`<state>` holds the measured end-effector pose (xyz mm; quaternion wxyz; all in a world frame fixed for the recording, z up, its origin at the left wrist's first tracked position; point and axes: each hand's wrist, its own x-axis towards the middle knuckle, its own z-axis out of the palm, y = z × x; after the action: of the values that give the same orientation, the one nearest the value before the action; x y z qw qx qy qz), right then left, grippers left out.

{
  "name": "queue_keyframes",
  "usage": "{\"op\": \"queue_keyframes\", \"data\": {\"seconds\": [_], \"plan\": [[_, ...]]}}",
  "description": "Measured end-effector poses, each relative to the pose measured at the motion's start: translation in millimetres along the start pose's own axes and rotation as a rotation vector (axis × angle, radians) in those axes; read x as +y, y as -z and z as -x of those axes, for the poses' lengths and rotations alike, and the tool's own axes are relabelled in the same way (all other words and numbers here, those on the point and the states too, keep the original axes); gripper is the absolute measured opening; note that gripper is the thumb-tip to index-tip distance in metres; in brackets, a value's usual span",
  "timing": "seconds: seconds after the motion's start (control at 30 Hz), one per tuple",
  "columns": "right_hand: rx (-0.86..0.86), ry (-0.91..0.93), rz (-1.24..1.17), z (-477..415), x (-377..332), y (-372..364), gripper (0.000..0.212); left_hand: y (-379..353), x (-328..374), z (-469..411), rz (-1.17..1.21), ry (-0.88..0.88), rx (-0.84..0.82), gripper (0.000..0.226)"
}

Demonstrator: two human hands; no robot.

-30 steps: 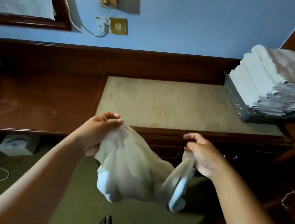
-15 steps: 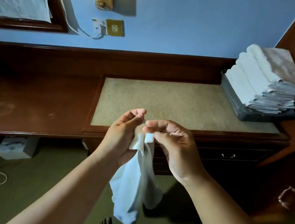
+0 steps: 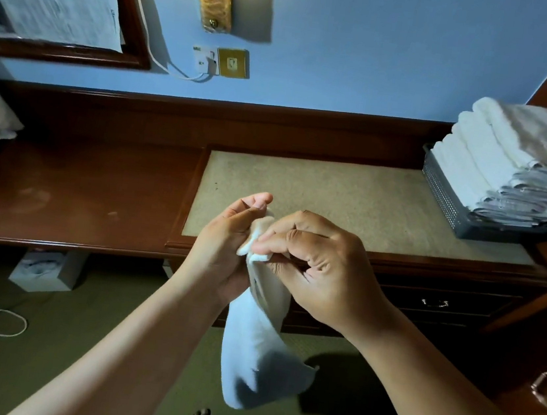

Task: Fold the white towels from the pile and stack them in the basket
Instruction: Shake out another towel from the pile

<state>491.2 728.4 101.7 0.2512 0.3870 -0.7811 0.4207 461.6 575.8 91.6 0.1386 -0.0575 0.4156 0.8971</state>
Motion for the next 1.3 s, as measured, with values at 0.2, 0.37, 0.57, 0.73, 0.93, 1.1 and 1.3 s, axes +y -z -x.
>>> {"op": "queue_keyframes", "data": {"seconds": [0.2,0.37,0.57,0.73,0.93,1.1,1.3], "plan": [[0.076,-0.117,0.185,2.4,4.6,4.6,0.011,-6.9,-5.0,21.9,0.233,-0.040,-0.018,0.021],[0.071,-0.324,0.205,6.8,2.9,2.8,0.045,3.8,-24.3,29.5,0.163,-0.161,-0.042,0.046],[-0.067,-0.511,0.281,10.0,3.1,11.1,0.046,4.4,-38.9,30.4,0.009,-0.216,-0.052,0.055],[-0.012,-0.506,0.268,13.4,0.3,13.3,0.015,7.0,-47.0,28.3,-0.108,-0.326,-0.079,0.049],[0.023,-0.416,0.330,12.5,-0.2,20.1,0.009,29.6,-57.2,19.0,-0.871,-0.767,-0.072,0.013],[-0.064,-0.359,0.357,11.5,0.0,19.5,0.003,31.0,-59.9,15.6,-1.126,-0.845,-0.021,0.012],[-0.034,-0.299,0.339,4.0,4.4,28.3,0.007,90.0,-78.4,-17.4,-1.570,-0.455,-0.076,0.044]]}}
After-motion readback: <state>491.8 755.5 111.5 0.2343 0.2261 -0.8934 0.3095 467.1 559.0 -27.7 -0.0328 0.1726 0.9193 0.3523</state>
